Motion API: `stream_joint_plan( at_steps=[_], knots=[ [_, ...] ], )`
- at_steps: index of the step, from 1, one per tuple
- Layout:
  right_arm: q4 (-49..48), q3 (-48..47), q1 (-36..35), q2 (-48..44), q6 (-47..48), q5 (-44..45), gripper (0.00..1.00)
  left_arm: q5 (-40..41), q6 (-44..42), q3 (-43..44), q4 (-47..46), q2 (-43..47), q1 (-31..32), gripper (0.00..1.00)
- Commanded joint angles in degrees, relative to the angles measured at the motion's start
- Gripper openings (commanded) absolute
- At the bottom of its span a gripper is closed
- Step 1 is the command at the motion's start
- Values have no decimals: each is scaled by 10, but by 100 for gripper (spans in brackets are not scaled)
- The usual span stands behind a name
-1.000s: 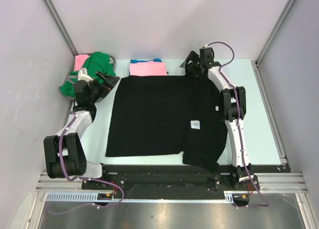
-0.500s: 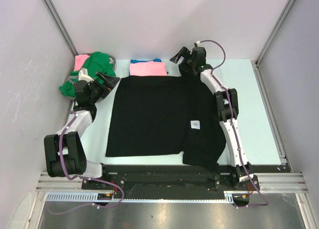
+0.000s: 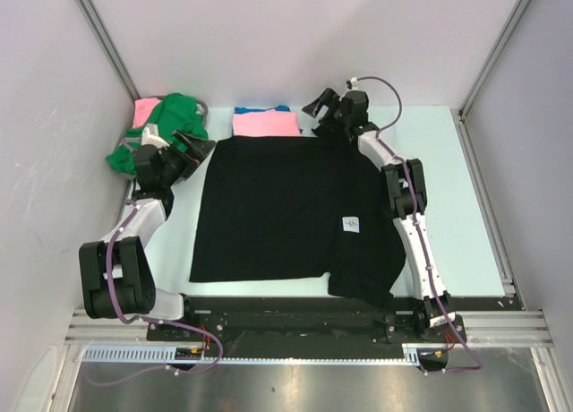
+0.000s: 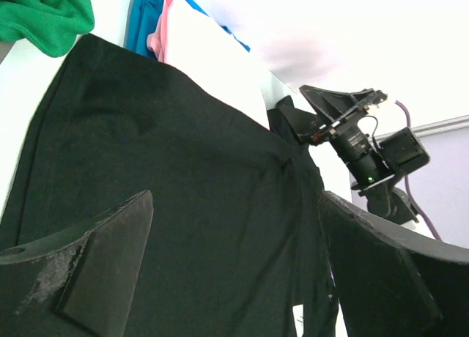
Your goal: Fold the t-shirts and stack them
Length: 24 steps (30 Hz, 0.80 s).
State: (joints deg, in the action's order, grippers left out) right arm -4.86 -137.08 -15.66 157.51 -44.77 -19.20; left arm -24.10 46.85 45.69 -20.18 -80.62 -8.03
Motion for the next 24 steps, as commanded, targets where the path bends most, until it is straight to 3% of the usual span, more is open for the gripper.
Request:
stream_joint_plan(
  at_steps=[1, 5, 7, 10, 14, 19, 24],
  knots=[
    [-25, 44, 31, -140, 52, -20, 100, 2, -11, 6, -5, 12, -2, 99],
    [26, 144, 55, -261, 100, -9, 100, 13, -20, 37, 64, 20, -1, 100],
    [73, 217, 63, -336, 121, -8, 100, 26, -34, 65, 147, 32, 2, 100],
    [122, 315, 67, -450, 162, 49, 100, 54, -48, 77, 239, 74, 4, 100],
    [158, 513, 56, -594, 193, 142, 100, 53, -80, 77, 335, 142, 15, 100],
    [246, 629, 6, -732, 214, 249, 100, 77, -112, 32, 428, 246, 60, 97],
    [287, 729, -47, -846, 189, 214, 100, 100, -95, -70, 468, 325, 100, 88]
  ],
)
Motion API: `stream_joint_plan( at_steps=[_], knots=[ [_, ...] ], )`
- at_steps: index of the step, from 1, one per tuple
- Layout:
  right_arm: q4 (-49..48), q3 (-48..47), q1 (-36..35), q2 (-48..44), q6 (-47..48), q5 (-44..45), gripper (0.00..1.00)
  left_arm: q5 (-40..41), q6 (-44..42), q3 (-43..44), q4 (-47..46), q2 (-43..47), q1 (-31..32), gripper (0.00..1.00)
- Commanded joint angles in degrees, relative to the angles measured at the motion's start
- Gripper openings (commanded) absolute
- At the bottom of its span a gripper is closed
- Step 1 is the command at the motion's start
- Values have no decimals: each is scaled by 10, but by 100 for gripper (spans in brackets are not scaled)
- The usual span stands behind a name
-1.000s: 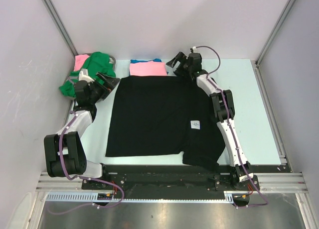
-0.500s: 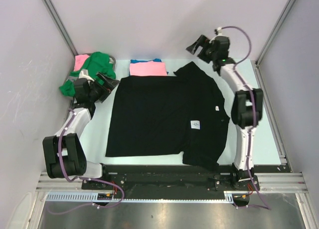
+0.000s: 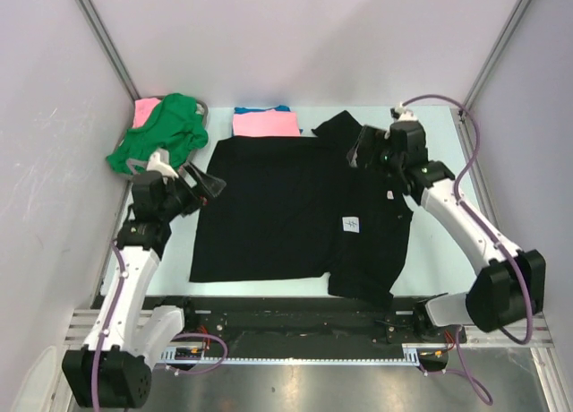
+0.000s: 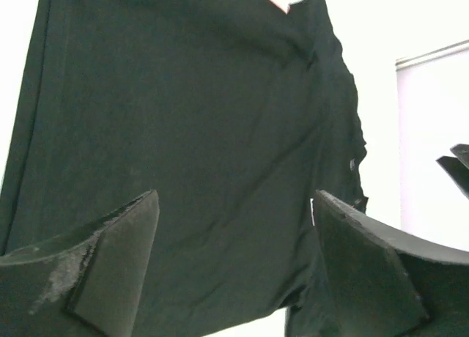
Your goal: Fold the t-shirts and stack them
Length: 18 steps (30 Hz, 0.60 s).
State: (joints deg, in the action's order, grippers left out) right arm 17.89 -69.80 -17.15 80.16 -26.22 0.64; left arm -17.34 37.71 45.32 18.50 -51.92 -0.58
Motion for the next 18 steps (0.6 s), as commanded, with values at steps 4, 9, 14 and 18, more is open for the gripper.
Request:
stream_joint_plan(
  at_steps=[4, 9, 14, 18],
  knots=[
    [79, 121, -106, -146, -6, 49, 100, 77, 48, -114, 137, 86, 43, 87],
    [99, 194, -184, -213, -37, 81, 100, 195, 121, -136, 244, 153, 76, 89],
    [96, 263, -242, -236, -67, 100, 100, 264, 203, -137, 346, 147, 124, 87],
    [86, 295, -266, -243, -78, 96, 100, 307, 270, -135, 404, 141, 174, 85]
  ],
)
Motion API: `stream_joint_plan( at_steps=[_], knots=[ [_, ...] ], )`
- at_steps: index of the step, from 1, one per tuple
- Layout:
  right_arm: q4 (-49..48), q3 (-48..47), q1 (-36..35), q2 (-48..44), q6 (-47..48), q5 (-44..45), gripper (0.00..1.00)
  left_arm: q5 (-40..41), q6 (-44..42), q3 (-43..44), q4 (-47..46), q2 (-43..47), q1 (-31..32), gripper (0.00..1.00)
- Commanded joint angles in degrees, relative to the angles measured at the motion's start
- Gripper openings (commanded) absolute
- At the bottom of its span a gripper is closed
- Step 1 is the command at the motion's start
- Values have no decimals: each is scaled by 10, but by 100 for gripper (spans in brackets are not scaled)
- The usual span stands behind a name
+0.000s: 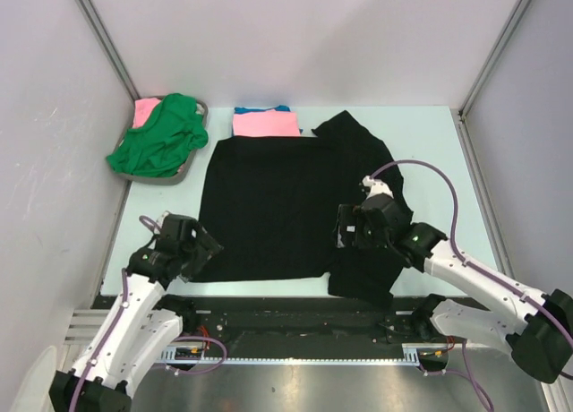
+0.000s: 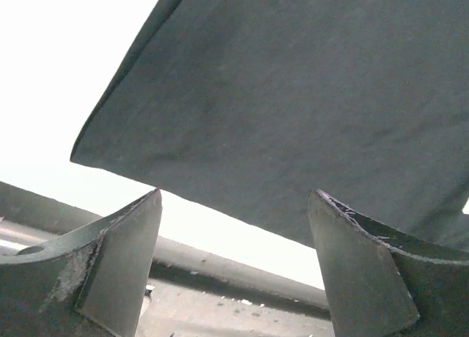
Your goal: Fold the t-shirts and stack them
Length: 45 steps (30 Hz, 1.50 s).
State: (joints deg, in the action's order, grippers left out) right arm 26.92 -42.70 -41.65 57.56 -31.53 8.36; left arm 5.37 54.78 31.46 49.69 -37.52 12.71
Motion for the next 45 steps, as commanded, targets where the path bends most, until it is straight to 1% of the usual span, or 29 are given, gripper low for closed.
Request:
stream_joint_plan(
  at_steps=[1, 5, 6, 8, 11, 15, 20, 23, 27, 33, 39, 40, 42, 43, 45],
  knots=[
    [-7, 28, -25, -20, -25, 15, 100, 86, 115, 3, 102, -2, 51, 85],
    [-19, 51, -40, -38, -24, 10, 100, 126, 216, -6, 157, 17, 108, 82],
    [-24, 58, -41, -41, -23, 6, 100, 146, 229, -4, 166, 24, 114, 81],
    [-24, 64, -41, -51, -21, -4, 100, 158, 260, -3, 182, 23, 124, 81],
    [-26, 73, -43, -59, -15, -16, 100, 182, 297, 2, 207, -8, 131, 80],
    [-27, 86, -42, -76, -13, -32, 100, 209, 326, -2, 201, -65, 132, 80],
    [-18, 100, -42, -97, -4, -40, 100, 220, 343, -18, 160, -113, 132, 81],
    [-9, 104, -42, -111, -2, -44, 100, 241, 353, -19, 152, -136, 130, 82],
    [-9, 110, -42, -129, -12, -53, 100, 243, 337, -24, 131, -150, 116, 81],
    [-5, 111, -43, -134, -11, -60, 100, 234, 286, -55, 71, -155, 72, 79],
    [-6, 111, -42, -131, -13, -60, 100, 221, 243, -85, 22, -152, 35, 69],
    [-5, 111, -42, -129, -14, -58, 99, 223, 234, -85, 17, -152, 29, 63],
    [-5, 111, -42, -123, -15, -58, 100, 221, 226, -88, 13, -150, 24, 56],
    [-5, 111, -42, -122, -16, -56, 100, 220, 215, -89, 3, -147, 19, 48],
    [-8, 111, -43, -119, -20, -58, 100, 207, 204, -96, -11, -141, 14, 42]
  ],
)
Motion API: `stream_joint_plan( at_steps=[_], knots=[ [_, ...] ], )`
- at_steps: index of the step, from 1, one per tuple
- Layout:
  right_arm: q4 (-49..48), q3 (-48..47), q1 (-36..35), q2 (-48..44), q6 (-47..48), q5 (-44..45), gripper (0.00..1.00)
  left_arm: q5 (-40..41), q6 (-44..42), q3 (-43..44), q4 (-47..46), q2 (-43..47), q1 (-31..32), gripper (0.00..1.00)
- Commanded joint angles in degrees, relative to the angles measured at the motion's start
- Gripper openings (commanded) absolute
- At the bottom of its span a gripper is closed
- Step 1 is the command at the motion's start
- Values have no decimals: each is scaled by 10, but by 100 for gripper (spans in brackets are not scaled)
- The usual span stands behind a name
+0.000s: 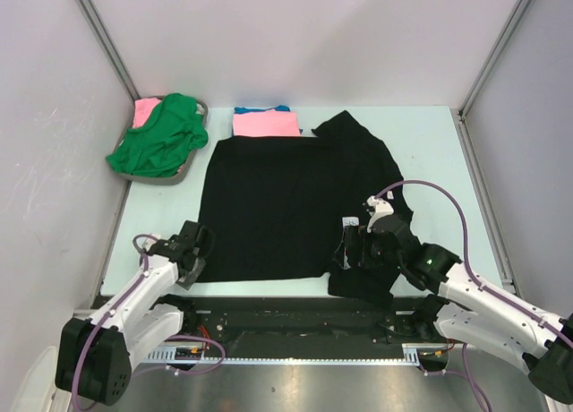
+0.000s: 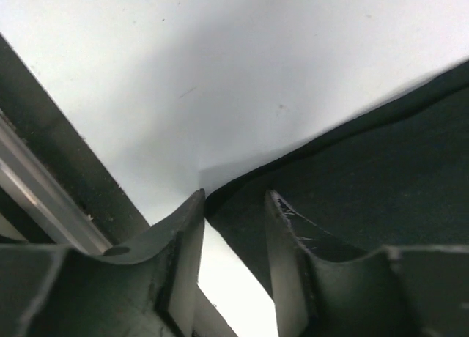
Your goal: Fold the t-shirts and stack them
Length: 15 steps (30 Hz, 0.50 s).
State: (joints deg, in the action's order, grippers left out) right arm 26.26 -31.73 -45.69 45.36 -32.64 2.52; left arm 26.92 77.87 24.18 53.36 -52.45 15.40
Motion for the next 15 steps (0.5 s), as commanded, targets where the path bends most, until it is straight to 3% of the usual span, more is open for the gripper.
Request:
stream_joint_plan(
  at_steps=[1, 6, 7, 10, 15],
  knots=[
    [-2, 1, -2, 3, -12, 0, 100, -13, -38, -26, -62, 10, -19, 39],
    [19, 1, -1, 5, -29, 28, 100, -54, -79, -46, -113, 2, -29, 27],
    [26, 1, 2, 8, -36, 36, 100, -58, -85, -48, -130, -1, -31, 17],
    [48, 1, 20, 18, -66, 46, 100, -70, -95, -53, -152, 2, -36, 0],
    [68, 1, 46, 34, -94, 52, 99, -95, -126, -52, -173, 35, -50, 0]
  ],
)
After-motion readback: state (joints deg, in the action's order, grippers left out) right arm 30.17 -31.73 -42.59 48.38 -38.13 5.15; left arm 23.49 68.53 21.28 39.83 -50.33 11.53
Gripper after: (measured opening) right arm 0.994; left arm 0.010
